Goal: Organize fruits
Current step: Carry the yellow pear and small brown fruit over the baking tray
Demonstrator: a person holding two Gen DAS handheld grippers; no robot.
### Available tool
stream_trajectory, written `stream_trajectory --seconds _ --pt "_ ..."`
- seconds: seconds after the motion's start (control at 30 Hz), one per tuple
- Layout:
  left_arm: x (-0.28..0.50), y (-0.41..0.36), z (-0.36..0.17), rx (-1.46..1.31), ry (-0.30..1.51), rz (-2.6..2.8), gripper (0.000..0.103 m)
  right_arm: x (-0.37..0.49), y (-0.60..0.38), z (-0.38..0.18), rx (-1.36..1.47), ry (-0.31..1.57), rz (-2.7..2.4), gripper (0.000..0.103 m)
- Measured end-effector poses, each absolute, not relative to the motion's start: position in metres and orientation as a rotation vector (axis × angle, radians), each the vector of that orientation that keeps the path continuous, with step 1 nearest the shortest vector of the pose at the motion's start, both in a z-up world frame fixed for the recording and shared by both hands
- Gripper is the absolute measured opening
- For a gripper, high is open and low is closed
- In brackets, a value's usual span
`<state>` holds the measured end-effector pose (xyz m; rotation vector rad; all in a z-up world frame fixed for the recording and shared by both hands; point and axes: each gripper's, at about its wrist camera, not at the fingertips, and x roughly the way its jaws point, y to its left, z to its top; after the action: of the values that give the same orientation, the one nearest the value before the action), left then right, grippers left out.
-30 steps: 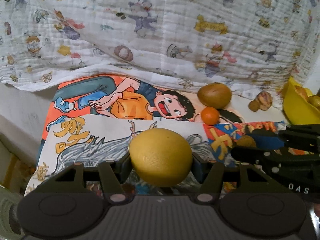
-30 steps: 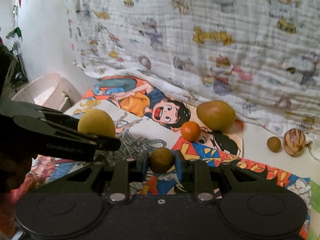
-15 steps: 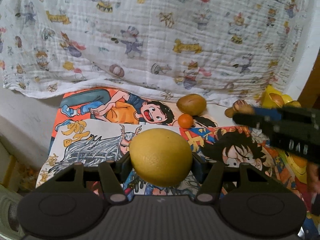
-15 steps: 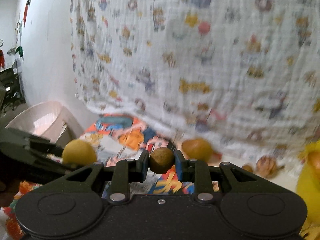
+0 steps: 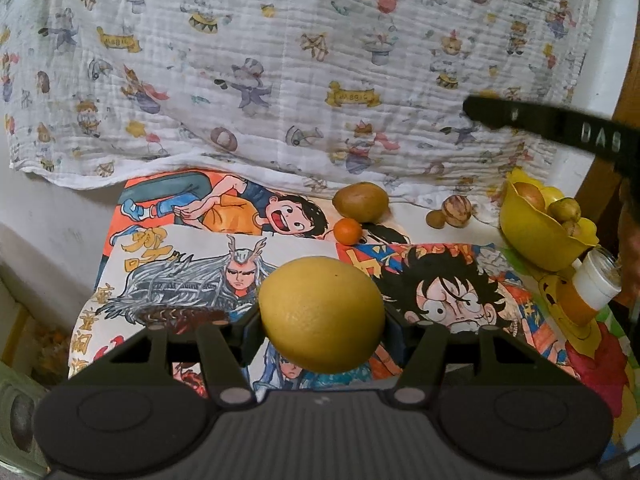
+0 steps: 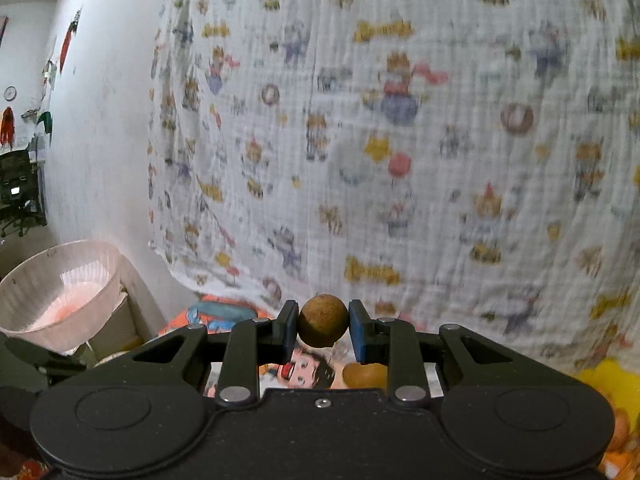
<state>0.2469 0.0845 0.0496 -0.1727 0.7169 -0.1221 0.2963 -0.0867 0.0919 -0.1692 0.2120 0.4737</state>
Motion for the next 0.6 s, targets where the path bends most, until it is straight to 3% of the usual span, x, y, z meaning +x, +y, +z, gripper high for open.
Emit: stream_trajectory --seconds 0.27,0.6 --pt "0.234 0.084 0.057 -0.181 0.699 -0.129 0.065 0.275 -0.105 0.132 -0.212 0.169 0.497 0.029" --pt "0.210 0.085 0.065 -0.182 0.705 -0.156 0.065 0.234 -0.137 0.137 -0.189 0.320 0.599 0.029"
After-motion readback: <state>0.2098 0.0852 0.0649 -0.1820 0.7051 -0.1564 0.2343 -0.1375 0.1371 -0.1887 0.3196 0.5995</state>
